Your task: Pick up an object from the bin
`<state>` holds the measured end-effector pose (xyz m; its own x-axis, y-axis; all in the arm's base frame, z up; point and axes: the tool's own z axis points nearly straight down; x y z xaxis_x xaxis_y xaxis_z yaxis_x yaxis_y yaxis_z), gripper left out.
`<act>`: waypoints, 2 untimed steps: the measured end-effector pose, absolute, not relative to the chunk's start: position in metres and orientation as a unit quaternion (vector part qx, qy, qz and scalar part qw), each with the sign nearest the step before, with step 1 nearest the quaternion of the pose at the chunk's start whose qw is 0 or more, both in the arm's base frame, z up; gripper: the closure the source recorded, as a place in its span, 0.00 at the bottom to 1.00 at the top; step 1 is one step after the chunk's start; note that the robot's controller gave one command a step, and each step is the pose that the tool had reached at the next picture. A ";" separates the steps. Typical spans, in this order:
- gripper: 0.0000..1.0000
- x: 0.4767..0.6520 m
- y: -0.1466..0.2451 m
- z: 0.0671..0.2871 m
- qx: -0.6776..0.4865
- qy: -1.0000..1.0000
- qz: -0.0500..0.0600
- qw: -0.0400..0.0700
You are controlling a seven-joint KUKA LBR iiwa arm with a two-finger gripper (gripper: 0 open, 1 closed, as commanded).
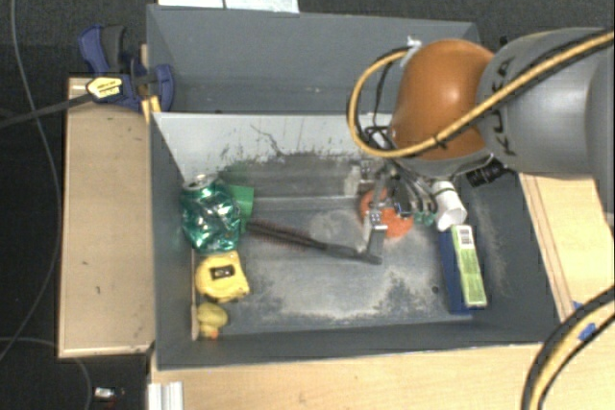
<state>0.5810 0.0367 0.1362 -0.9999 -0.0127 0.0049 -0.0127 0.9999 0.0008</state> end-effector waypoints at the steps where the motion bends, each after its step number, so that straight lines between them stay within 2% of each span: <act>1: 0.00 0.583 0.037 0.140 0.006 -1.000 0.000 -0.001; 2: 0.00 0.568 0.121 0.118 0.002 -1.000 -0.001 -0.001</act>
Offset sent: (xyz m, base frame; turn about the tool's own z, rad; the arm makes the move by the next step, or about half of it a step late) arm -0.0160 0.0969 -0.0224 0.0045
